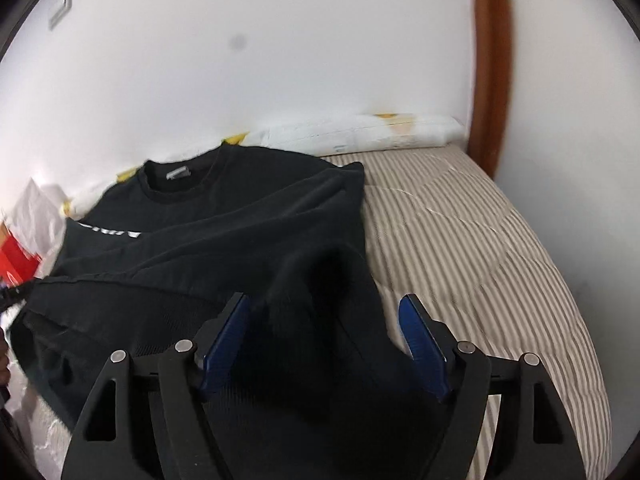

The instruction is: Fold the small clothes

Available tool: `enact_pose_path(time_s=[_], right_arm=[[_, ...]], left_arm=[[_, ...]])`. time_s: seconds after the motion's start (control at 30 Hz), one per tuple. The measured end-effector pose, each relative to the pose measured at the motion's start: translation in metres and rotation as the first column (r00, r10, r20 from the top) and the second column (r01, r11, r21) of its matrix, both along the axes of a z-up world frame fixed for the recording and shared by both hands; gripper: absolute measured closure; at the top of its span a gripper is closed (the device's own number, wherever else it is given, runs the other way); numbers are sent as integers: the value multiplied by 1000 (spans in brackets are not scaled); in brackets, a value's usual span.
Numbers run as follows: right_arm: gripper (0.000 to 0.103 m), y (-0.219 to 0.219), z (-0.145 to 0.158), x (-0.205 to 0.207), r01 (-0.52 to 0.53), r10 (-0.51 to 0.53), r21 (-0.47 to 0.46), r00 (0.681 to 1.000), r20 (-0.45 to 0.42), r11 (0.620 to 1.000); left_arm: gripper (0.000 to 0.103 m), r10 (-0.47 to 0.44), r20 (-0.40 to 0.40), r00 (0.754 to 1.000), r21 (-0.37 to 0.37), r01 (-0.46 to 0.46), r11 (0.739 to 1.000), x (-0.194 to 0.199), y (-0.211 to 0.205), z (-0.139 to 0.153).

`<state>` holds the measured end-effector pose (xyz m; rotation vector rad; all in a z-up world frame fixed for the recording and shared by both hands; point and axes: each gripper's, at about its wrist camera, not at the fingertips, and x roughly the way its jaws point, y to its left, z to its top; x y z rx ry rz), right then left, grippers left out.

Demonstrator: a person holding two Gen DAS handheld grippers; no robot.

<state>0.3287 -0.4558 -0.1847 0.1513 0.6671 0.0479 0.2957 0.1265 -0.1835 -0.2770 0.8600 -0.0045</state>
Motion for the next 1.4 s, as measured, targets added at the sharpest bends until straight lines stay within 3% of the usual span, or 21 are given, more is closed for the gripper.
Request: enact_pose_path(time_s=[0.1,0.3,0.47,0.6,0.73,0.9,1.03,1.13,1.33,1.37,1.4], right_arm=[[25,-9,-5,-28,9,-7,46,999,-35,999],[25,-6,-17,-79,27,-24,36,996,-89,999],[25,0,-29,-101,14,-4,79,992,-122,997],[25,0,-37,-105,23,-8,114,991,-131,993],[25,-1,-37,-100,30,-10,169,993,-121,985],[25,-2,-39,-84,72,-43,228,990,-132,971],[25,-3,-41,-73,92,-55,293,990,-130,952],[25,0,-43,-62,99,-60,297,989,-136,950],[25,7,-43,-47,121,-92,256,988,-125,959],[27,7,-42,-45,127,-98,251,987,-125,960],[41,7,-42,-43,132,-104,246,987,-124,960]], left_arm=[[36,11,-4,1000,-16,-11,1000,-26,3,-3],[34,40,-2,999,-52,-40,998,-82,8,-12],[31,50,-4,999,-73,-50,996,-105,10,-17],[31,46,-26,999,-159,-50,986,-112,14,-25],[31,49,-44,998,-182,-56,982,-107,13,-37],[32,59,1,998,-282,-57,958,-98,18,-41],[35,59,11,998,-268,-54,962,-84,15,-41],[41,69,10,998,-239,-64,969,-76,12,-40],[64,82,-5,997,-118,-82,990,-62,2,-39],[72,75,-8,997,-107,-75,991,-61,2,-39],[83,67,-12,998,-109,-68,992,-60,2,-39]])
